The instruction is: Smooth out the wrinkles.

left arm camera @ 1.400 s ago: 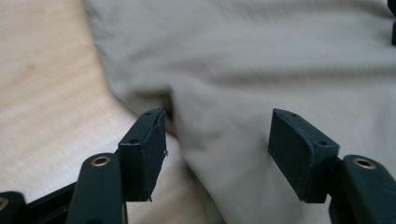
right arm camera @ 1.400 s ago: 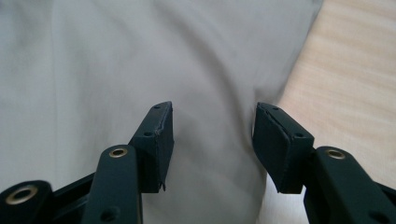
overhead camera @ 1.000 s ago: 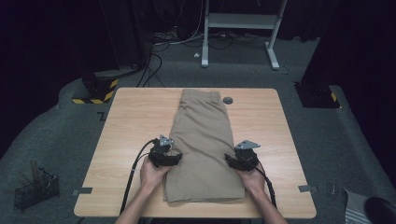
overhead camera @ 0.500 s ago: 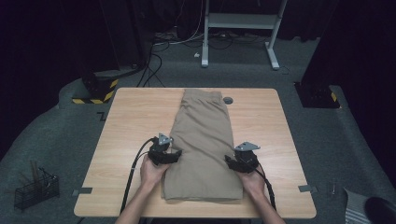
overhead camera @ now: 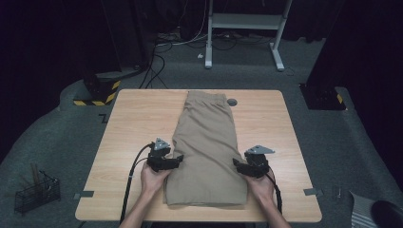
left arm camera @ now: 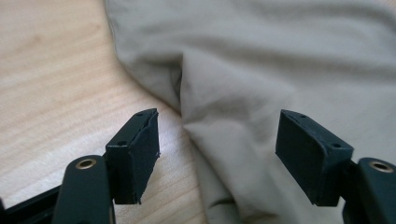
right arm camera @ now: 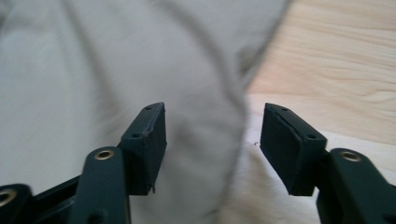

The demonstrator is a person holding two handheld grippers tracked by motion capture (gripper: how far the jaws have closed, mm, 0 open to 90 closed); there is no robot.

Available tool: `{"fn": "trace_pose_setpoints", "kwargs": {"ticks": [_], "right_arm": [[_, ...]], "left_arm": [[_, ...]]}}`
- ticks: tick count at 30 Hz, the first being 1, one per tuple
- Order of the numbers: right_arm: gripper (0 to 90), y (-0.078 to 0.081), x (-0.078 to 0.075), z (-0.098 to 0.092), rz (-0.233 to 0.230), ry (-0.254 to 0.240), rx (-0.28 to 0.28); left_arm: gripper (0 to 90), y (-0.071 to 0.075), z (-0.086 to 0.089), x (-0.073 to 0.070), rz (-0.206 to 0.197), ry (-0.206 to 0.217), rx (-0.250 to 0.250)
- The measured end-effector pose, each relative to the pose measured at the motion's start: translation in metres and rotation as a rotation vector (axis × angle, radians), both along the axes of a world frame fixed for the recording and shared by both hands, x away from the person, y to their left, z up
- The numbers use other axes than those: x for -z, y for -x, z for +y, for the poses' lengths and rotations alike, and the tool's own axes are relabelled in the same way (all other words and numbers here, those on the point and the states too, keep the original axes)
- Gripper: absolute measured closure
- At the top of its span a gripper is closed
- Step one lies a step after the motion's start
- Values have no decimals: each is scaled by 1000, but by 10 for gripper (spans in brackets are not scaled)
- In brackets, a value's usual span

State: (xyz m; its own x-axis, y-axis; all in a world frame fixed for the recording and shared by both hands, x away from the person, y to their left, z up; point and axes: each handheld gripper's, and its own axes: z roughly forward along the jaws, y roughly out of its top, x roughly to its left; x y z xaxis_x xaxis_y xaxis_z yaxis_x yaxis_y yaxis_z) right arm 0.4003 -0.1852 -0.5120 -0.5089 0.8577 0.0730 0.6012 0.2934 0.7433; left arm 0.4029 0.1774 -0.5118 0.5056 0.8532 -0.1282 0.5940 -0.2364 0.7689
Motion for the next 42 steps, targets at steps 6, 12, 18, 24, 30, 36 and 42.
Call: {"fn": "trace_pose_setpoints", "kwargs": {"ticks": [6, 12, 18, 24, 30, 36, 42], "right_arm": [[310, -22, 0, -2, 69, -11, 39], [299, -28, 5, 12, 74, 40, 40], [476, -22, 4, 25, 43, 114, 23], [626, -17, 3, 29, 41, 112, -12], [753, -16, 2, 32, 51, 107, -35], [844, -15, 2, 31, 58, 84, -60], [862, -15, 2, 31, 58, 78, -76]], "left_arm": [[250, -16, -1, -3, 72, 0, -34], [237, -22, -13, 6, 88, -72, -37], [317, -16, -20, 6, 60, -124, -21], [512, -11, -23, 5, 53, -119, -4], [668, -12, -20, 4, 65, -99, 9], [771, -13, -19, 4, 72, -92, 33], [822, -14, -15, 7, 70, -46, 54]]}}
